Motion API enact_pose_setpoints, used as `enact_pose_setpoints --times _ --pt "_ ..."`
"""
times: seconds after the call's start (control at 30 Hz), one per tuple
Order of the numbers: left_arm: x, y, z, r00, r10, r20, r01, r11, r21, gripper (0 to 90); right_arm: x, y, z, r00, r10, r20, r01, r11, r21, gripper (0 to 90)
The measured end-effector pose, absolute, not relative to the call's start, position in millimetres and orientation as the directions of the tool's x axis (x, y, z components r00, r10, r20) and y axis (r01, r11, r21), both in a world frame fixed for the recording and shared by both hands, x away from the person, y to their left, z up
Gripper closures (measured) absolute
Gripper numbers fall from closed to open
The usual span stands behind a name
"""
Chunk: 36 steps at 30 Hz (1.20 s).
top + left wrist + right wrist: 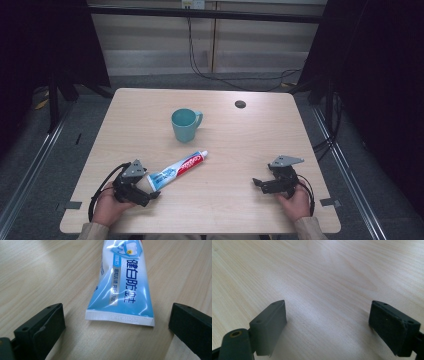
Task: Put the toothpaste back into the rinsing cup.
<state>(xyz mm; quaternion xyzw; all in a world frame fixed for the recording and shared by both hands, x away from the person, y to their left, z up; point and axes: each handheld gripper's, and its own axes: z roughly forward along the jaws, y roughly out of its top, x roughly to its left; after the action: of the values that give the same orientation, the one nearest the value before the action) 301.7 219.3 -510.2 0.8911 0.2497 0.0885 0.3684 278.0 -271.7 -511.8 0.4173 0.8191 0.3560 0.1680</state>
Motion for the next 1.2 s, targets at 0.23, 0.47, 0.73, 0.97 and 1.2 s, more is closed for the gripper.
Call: enact_pose_setpoints --times 0.23,0.47,0.73,0.97,1.2 --pt "301 218 -510 0.849 0.528 -0.029 0.396 -0.599 0.696 0.1 278 -272 -512 -0.595 0.803 0.022 0.564 0.398 0.723 14.0" --pt "303 218 -497 0.837 0.546 -0.048 0.449 -0.634 0.629 17.1 278 -272 -512 -0.595 0.803 0.022 0.564 0.398 0.723 13.9" --pt "319 202 -472 0.856 0.512 -0.072 0.472 -0.715 0.516 20.5 278 -272 -512 -0.595 0.803 0.023 0.564 0.398 0.724 13.9" --pt "334 176 -461 0.874 0.480 -0.070 0.459 -0.773 0.438 22.0 278 -272 -512 -0.595 0.803 0.022 0.564 0.398 0.723 14.0" --pt "342 151 -466 0.889 0.453 -0.069 0.445 -0.819 0.362 26.5 278 -272 -512 -0.595 0.803 0.022 0.564 0.398 0.723 13.9"
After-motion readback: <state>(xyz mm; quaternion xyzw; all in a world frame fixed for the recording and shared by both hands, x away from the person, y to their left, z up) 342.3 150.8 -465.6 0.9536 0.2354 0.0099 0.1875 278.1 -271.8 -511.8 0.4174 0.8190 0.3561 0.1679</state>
